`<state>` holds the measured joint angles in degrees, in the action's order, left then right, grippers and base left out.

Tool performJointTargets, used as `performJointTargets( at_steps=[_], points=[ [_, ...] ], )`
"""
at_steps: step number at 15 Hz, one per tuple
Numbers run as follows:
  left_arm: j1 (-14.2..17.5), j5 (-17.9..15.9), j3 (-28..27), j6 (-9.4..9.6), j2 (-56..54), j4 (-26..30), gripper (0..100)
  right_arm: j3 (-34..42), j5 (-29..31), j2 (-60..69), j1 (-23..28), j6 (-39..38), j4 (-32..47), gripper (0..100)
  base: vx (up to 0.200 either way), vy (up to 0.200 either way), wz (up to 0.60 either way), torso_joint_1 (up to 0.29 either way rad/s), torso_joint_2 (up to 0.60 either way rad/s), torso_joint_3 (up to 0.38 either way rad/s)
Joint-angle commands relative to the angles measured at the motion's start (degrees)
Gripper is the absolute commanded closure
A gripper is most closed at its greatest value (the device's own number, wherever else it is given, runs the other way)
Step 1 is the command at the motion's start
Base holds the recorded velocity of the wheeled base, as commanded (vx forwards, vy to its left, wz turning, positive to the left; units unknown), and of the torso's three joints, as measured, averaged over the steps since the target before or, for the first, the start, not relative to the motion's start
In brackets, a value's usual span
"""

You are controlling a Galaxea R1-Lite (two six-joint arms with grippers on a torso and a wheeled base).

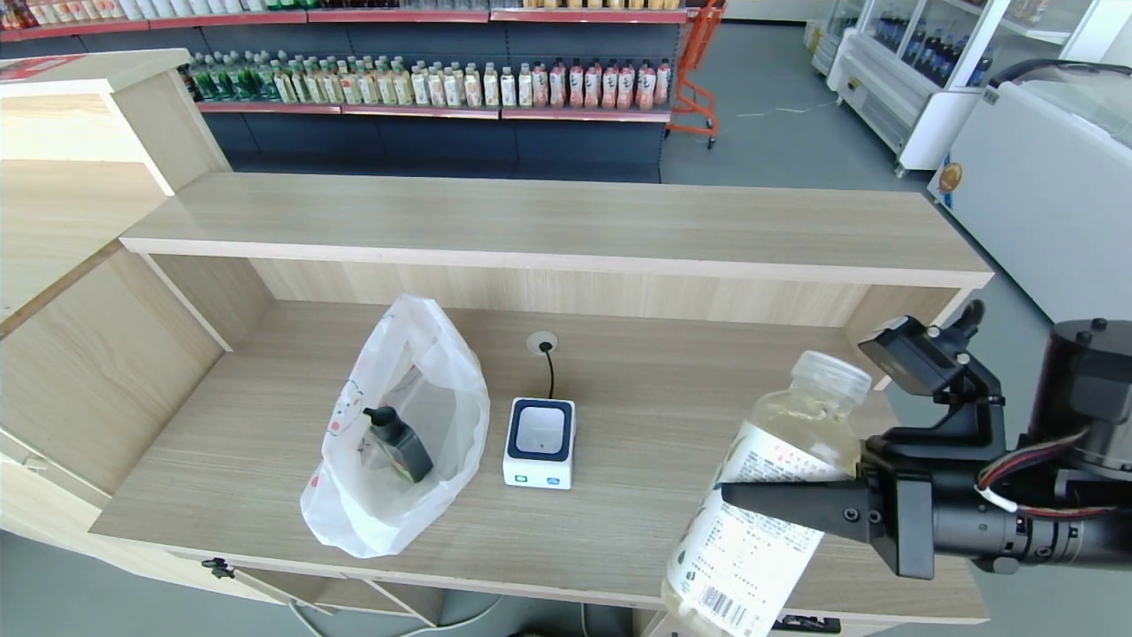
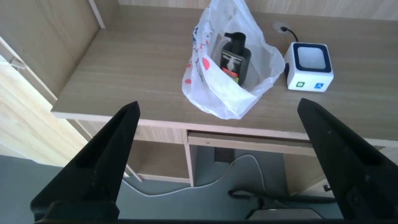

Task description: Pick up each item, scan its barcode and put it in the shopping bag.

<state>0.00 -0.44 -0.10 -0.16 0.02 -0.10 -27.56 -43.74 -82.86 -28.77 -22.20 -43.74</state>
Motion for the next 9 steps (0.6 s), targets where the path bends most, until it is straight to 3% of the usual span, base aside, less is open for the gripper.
performJointTargets(
  at_steps=[1, 9],
  points=[
    [0.0, 0.0, 0.01, -0.02, -0.02, 0.01, 0, -0.21, -0.03, 1.12, -1.55, -0.04, 0.41, 100, 0.0, 0.0, 0.0, 0.0, 0.0, 0.0],
    [0.0, 0.0, 0.01, -0.02, -0.02, 0.01, 0, -0.3, 0.06, 1.12, -3.75, -0.04, 1.82, 100, 0.0, 0.0, 0.0, 0.0, 0.0, 0.0]
  ],
)
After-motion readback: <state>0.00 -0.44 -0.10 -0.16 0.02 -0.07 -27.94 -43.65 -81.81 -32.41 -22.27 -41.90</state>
